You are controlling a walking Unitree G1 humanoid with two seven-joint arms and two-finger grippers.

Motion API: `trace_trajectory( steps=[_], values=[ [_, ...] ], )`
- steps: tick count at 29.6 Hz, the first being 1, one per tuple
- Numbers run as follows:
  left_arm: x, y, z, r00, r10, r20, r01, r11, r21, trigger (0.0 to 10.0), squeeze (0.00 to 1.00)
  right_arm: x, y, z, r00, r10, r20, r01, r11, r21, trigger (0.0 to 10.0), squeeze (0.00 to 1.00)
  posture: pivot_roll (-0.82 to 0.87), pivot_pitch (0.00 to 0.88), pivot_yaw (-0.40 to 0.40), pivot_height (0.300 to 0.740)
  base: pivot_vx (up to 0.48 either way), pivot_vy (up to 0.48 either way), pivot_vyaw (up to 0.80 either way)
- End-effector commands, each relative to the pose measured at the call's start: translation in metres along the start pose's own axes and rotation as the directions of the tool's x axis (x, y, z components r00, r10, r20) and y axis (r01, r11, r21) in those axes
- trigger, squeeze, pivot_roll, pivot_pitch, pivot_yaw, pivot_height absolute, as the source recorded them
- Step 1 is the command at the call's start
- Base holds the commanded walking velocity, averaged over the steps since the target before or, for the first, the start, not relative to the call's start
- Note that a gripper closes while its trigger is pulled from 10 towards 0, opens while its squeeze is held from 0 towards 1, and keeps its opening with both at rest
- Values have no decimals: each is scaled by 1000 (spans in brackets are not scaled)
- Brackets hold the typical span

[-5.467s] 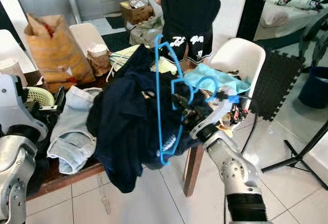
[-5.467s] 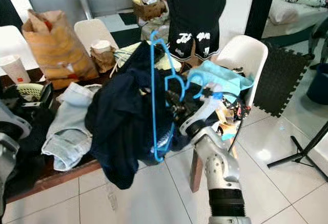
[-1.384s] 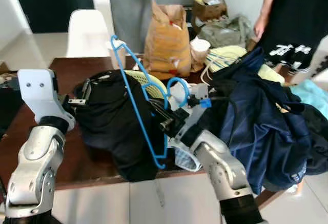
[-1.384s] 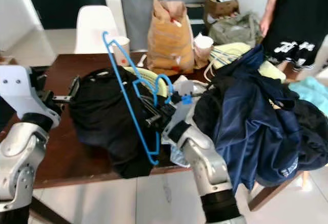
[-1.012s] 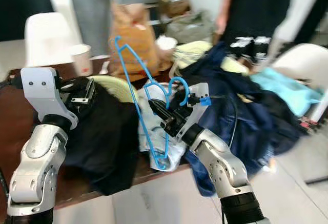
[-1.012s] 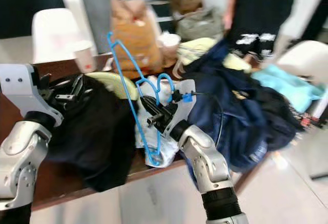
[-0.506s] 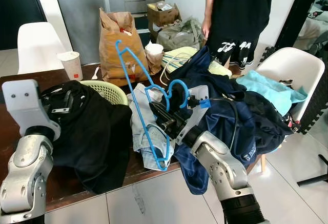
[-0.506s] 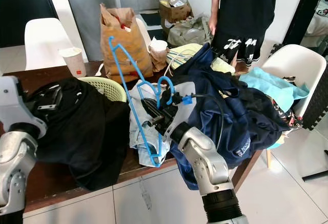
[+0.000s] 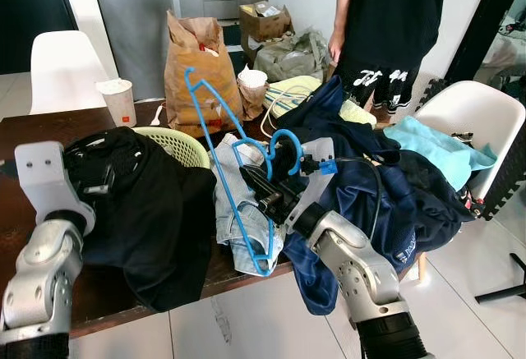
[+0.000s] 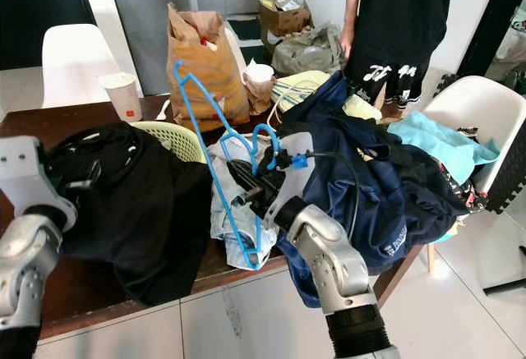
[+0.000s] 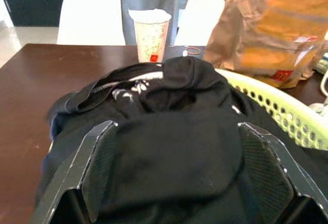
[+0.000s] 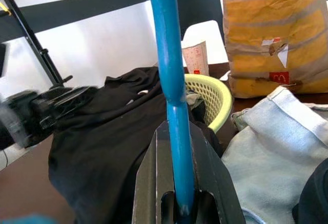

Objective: Hang hanger

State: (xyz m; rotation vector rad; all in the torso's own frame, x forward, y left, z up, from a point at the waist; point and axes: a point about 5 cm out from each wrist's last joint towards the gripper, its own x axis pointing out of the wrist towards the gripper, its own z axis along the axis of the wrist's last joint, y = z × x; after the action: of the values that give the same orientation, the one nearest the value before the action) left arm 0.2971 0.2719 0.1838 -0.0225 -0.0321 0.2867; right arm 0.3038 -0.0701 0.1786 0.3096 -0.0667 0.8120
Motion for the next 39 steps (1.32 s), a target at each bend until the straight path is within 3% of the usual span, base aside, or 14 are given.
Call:
trace_trajectory(
  steps=[1,5,6,7,8,9,17,20,26,28,31,35,37,39],
  values=[
    [1,4,-3,1000,12,-10,-12,1000,16,10000,0,-2,1,-1,1000,-2,-11,2,1000,2,10000,0,10,0,-27,740,0,0,0],
    [6,7,-8,999,26,-41,-25,999,32,10000,0,-6,0,-2,1000,-13,-19,13,1000,1,10000,0,-2,0,-29,740,0,0,0],
    [8,7,-12,997,24,-72,-21,999,39,4353,0,-8,0,-2,1000,-19,-23,19,1000,1,10000,0,-7,2,-31,740,0,0,0],
    [9,7,-15,995,20,-93,-17,999,38,2588,0,-10,-1,-2,999,-23,-26,23,1000,1,10000,0,-7,4,-32,740,0,0,0],
    [9,7,-15,995,20,-93,-17,999,38,2588,0,-10,-1,-2,999,-23,-26,23,1000,1,10000,0,-7,4,-32,740,0,0,0],
    [9,6,-17,993,18,-114,-14,999,36,0,0,-10,-1,-2,999,-25,-29,25,1000,1,10000,0,-7,6,-34,740,0,0,0],
    [11,5,-13,992,21,-126,-18,1000,18,0,0,-10,-1,-3,999,-29,-37,30,1000,6,10000,0,-1,3,-37,740,0,0,0],
    [11,2,3,997,14,-69,-14,1000,10,0,0,-9,-2,-4,999,-34,-39,34,999,8,10000,0,5,0,-37,740,0,0,0],
    [3,-19,44,997,-32,67,30,999,23,0,0,-8,-3,-4,998,-36,-42,37,999,10,10000,0,10,0,-38,740,0,0,0],
    [-7,-38,62,989,-85,123,83,996,25,0,0,-8,-3,-4,998,-36,-44,37,999,11,10000,0,11,0,-39,740,0,0,0],
    [-13,-50,68,983,-122,138,119,992,31,0,0,-8,-3,-4,998,-36,-45,37,999,13,10000,0,15,0,-41,740,0,0,0],
    [-36,-83,67,967,-228,115,221,972,76,0,0,-8,-2,-5,998,-32,-51,33,999,24,10000,0,21,2,-43,740,0,0,0],
    [-38,-83,65,969,-222,106,213,973,86,0,0,-8,-3,-6,998,-31,-53,32,999,27,10000,0,24,0,-46,740,0,0,0],
    [-37,-70,67,980,-159,117,147,983,107,0,0,-7,-3,-7,998,-29,-55,31,999,31,10000,0,24,0,-47,740,0,0,0]
  ],
)
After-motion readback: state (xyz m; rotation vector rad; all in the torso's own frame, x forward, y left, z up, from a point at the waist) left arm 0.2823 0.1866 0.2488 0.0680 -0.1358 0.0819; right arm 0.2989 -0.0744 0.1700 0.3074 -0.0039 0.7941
